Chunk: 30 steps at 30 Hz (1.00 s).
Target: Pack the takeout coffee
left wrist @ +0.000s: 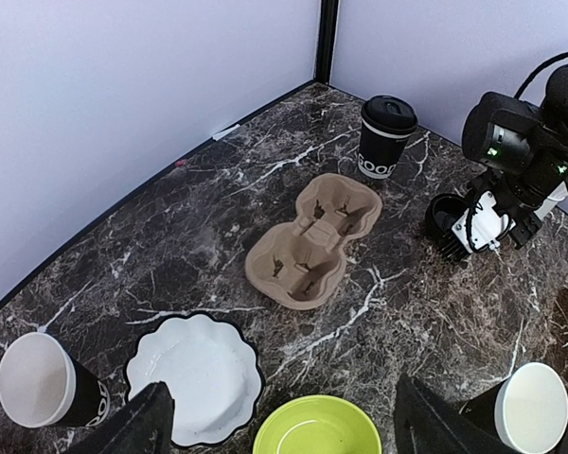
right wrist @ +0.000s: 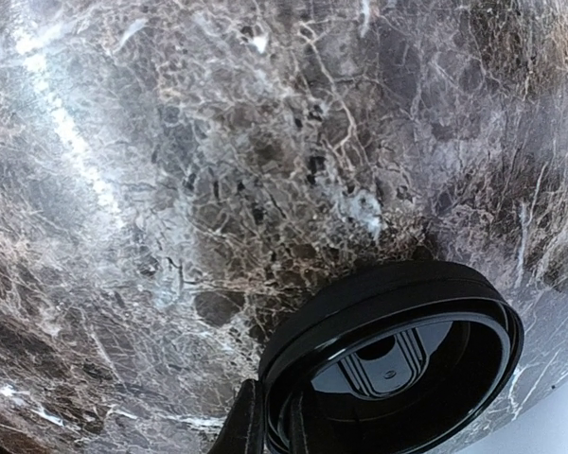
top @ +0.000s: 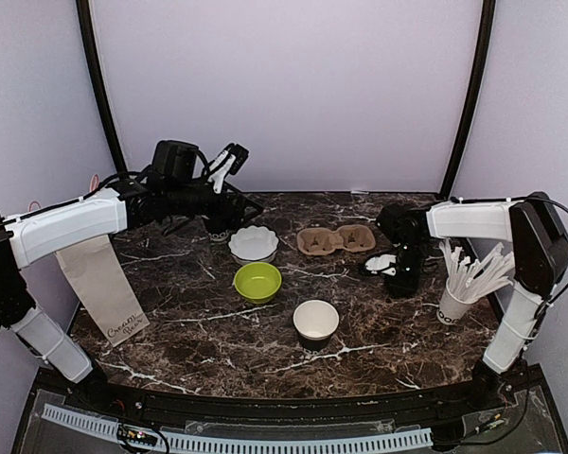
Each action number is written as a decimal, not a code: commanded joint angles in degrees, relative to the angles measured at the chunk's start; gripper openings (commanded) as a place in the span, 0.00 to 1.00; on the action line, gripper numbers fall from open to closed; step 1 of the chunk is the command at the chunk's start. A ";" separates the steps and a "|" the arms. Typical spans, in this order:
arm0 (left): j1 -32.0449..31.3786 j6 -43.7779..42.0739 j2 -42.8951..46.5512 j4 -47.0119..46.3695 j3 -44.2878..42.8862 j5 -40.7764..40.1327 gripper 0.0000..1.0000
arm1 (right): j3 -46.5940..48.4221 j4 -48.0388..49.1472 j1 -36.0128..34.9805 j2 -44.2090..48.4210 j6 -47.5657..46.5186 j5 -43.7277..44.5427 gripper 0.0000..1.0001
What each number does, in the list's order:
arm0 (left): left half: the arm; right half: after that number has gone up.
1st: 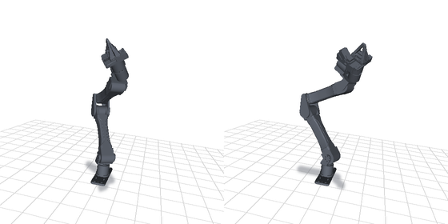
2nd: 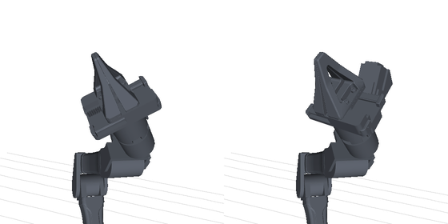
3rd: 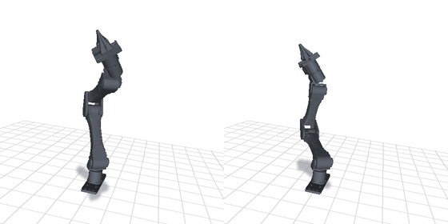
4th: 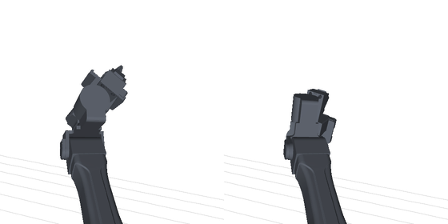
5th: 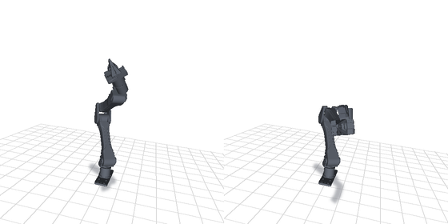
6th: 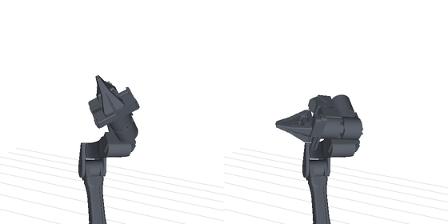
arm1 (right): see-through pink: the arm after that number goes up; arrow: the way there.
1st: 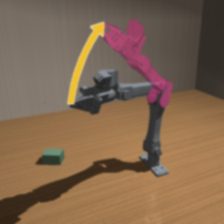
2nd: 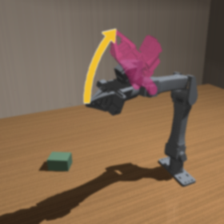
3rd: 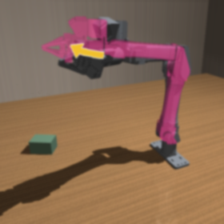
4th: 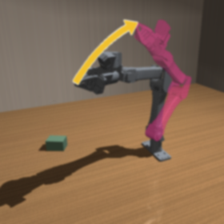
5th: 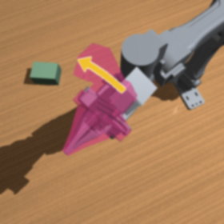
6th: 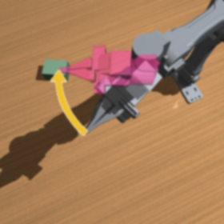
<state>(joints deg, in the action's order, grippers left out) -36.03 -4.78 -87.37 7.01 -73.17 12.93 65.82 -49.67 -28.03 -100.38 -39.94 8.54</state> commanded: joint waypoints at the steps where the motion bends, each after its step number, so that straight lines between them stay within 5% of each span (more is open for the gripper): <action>1: -0.69 -1.01 -0.06 1.14 -2.11 -0.01 0.82 | 2.07 -2.55 0.38 1.75 1.04 -1.36 0.00; 13: -1.11 -1.62 -0.81 1.78 -2.33 -0.46 0.83 | 4.65 -4.43 0.35 3.05 2.93 -2.93 0.00; 21: -1.32 -1.91 -1.27 2.43 -2.68 -0.36 0.83 | 2.66 -3.74 0.14 3.32 0.73 9.57 0.00; 30: -2.94 -4.24 -1.22 1.82 -2.08 -2.90 0.83 | 18.45 -12.33 0.25 4.57 2.44 -16.63 0.00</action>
<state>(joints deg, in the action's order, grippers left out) -37.58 -6.22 -89.06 9.15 -74.13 12.05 76.79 -58.22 -28.01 -98.63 -38.50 7.86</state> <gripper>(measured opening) 0.826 0.046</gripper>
